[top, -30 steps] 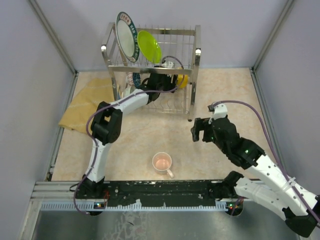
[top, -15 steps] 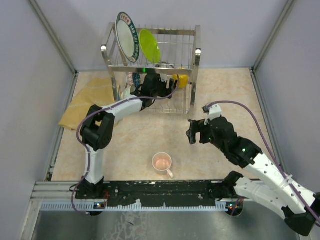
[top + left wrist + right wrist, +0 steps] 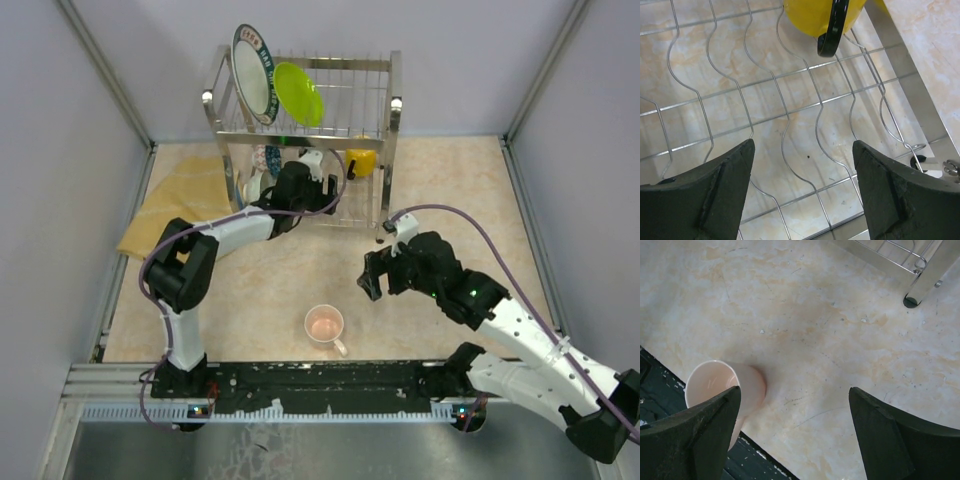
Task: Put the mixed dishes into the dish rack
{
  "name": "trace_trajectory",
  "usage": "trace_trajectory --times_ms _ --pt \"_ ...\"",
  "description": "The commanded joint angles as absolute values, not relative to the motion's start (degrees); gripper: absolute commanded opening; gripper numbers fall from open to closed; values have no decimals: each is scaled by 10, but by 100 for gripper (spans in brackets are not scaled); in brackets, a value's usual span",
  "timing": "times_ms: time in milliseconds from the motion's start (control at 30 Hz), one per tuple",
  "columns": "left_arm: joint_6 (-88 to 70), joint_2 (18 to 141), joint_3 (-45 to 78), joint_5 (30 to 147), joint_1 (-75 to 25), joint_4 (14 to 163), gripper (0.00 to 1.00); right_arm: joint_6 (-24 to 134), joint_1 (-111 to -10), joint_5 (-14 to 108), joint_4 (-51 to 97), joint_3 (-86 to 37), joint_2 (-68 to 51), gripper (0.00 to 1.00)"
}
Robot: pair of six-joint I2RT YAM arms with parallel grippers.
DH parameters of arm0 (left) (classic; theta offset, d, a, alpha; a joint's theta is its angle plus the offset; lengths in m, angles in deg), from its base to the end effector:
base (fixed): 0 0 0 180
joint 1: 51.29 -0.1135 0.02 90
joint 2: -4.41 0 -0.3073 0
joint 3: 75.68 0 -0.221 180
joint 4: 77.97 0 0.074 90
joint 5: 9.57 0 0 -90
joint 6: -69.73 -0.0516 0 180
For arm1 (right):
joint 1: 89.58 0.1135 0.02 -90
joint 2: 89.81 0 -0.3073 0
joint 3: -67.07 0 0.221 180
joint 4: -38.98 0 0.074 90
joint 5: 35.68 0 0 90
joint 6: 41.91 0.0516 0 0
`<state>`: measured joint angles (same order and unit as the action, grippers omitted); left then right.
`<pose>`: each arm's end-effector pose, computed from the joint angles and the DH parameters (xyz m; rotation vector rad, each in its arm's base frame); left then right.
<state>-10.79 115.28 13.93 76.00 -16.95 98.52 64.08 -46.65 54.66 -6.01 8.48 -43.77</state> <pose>0.3747 -0.2512 0.2723 0.3836 1.9754 -0.4154 0.0942 0.0872 0.3154 -0.5081 2.1368 0.5877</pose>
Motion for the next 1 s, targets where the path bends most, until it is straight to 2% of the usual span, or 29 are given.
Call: trace_trajectory --times_ms 0,433,633,967 --pt "-87 1118 173 773 -169 1021 85 628 -468 527 -36 73 -437 88" --pt "-84 1010 285 769 -151 1006 85 610 -467 465 -9 65 -356 88" --pt "-69 958 306 770 -144 921 85 596 -439 439 15 59 -301 82" --pt "-28 824 413 759 -136 846 85 557 -388 406 22 22 -209 71"
